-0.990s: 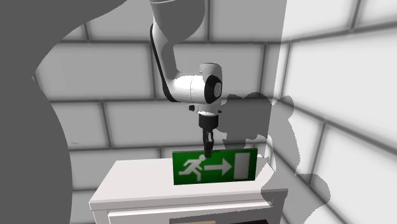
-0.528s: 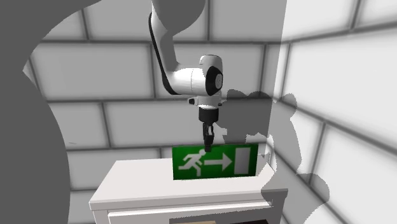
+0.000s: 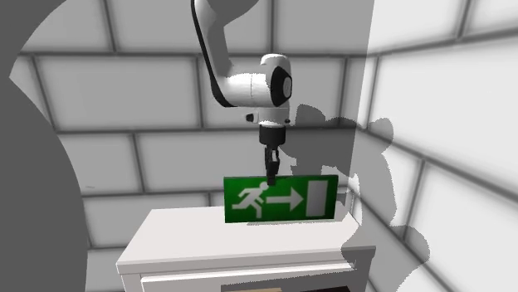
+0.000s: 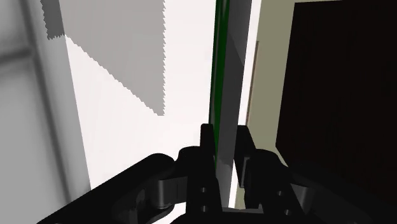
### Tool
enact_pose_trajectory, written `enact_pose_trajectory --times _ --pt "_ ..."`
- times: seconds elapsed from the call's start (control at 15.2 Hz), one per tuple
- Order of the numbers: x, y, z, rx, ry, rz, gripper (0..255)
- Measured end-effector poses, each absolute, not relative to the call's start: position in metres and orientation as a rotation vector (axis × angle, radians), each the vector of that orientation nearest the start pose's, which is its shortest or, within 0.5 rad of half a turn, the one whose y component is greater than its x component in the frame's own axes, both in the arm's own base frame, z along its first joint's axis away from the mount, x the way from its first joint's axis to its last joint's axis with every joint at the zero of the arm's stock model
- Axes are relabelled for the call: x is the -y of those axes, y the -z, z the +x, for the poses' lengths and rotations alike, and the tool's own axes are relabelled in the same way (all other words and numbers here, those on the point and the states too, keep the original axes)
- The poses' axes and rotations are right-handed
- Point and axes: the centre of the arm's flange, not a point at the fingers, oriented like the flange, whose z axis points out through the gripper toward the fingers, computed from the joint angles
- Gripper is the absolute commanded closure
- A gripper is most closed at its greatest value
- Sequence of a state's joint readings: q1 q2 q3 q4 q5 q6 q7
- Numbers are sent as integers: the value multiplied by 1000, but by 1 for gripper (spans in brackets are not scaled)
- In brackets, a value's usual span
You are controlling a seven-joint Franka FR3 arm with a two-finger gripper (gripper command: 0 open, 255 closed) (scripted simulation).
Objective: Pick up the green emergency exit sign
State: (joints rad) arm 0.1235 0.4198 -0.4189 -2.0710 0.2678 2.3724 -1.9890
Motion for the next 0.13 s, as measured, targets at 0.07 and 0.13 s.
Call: enact_pose_trajectory --times 0.07,0.13 --pt "164 -242 557 2118 -28 -2229 255" --pt "164 -245 558 2118 -28 -2229 255"
